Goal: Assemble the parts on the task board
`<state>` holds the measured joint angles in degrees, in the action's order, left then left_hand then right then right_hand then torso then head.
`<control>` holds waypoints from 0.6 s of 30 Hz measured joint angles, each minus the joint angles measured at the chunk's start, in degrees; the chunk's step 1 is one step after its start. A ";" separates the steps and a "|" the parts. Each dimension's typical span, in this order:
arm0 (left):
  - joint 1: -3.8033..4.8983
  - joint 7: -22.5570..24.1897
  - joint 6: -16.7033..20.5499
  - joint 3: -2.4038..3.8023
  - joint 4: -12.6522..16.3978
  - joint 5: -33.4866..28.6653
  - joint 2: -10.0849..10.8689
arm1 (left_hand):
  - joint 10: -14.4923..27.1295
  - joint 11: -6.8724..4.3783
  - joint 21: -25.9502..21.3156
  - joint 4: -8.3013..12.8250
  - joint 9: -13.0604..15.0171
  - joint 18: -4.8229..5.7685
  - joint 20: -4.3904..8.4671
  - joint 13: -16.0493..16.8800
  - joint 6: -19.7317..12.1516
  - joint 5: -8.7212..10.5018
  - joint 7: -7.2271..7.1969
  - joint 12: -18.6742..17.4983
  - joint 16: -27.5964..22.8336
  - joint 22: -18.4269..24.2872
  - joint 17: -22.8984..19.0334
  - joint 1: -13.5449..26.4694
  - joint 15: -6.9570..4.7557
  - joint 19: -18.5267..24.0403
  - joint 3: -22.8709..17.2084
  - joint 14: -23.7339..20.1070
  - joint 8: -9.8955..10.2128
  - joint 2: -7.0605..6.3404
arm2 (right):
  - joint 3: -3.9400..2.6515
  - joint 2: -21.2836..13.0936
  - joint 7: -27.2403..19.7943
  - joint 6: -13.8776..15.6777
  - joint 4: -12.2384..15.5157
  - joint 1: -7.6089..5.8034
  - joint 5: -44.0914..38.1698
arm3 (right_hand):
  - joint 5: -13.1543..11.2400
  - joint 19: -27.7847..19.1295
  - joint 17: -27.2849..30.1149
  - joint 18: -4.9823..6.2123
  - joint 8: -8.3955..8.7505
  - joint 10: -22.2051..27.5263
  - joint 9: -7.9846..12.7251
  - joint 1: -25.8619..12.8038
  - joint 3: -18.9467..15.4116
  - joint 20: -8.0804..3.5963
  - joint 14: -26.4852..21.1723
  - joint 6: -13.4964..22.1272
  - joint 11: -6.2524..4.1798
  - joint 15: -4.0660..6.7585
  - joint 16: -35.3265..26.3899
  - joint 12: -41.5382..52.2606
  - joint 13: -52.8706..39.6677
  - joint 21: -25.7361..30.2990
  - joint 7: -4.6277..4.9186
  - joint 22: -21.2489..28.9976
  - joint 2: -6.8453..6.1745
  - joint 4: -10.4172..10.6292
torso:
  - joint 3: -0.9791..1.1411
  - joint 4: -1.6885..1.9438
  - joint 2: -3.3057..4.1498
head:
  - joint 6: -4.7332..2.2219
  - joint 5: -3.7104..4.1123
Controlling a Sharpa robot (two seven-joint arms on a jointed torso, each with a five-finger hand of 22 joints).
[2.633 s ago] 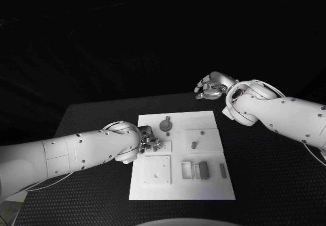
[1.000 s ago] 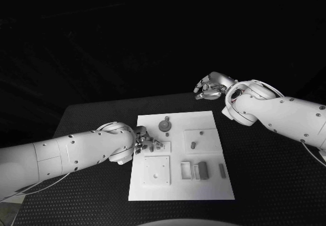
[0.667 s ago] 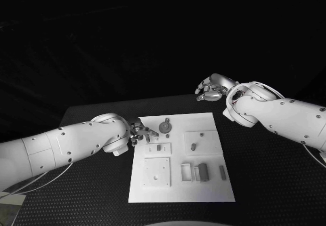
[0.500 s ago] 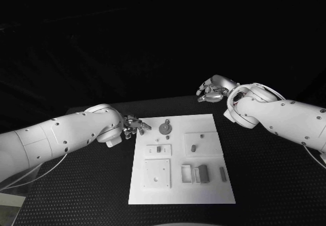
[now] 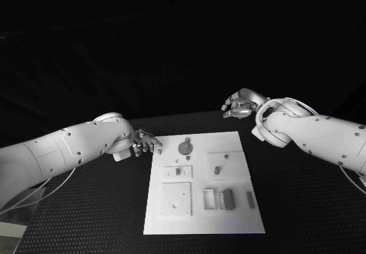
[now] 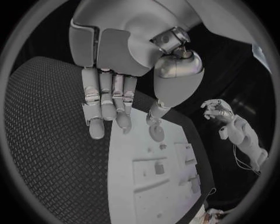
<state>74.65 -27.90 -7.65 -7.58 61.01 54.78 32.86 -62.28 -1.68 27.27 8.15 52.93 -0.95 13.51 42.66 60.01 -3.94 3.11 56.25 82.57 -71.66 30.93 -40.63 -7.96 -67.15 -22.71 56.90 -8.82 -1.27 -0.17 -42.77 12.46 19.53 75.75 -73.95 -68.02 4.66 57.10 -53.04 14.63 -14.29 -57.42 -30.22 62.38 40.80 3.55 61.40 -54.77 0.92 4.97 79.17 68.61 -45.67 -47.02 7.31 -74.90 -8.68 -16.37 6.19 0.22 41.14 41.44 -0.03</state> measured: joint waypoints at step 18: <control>-1.02 1.86 -1.72 -0.13 -8.16 6.68 -6.05 | -0.16 0.15 -0.88 -0.22 -0.78 0.06 -0.23 -0.49 -0.18 0.00 0.16 -0.68 -0.65 0.71 -0.06 0.91 0.30 -0.23 0.09 0.11 0.00 -0.91 | -0.01 0.59 -0.14 -0.01 -0.49 0.00 0.29 | 0.00 0.00 0.06 0.00 0.00 0.00 0.03 0.00 0.00 0.00 0.02 0.09 0.00 -0.01 0.00 0.00 0.00 0.00 -0.13 0.00 0.00 0.00 | -0.01 -0.02 -0.01 | -0.34 -0.06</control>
<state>73.63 -26.04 -9.37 -7.71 52.85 61.45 26.81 -62.44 -1.52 26.39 7.93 52.15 -0.89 13.28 42.17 59.83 -3.94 3.26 55.56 81.92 -70.95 30.87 -39.72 -7.67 -67.38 -22.61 57.01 -8.82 -2.19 -0.18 -42.18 12.32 19.52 75.26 -73.95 -67.72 4.66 57.10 -52.98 14.63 -14.29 -57.42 -30.19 62.38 40.80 3.55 61.41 -54.68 0.93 4.96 79.16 68.61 -45.67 -47.03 7.18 -74.90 -8.68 -16.37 6.18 0.20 41.13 41.11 -0.09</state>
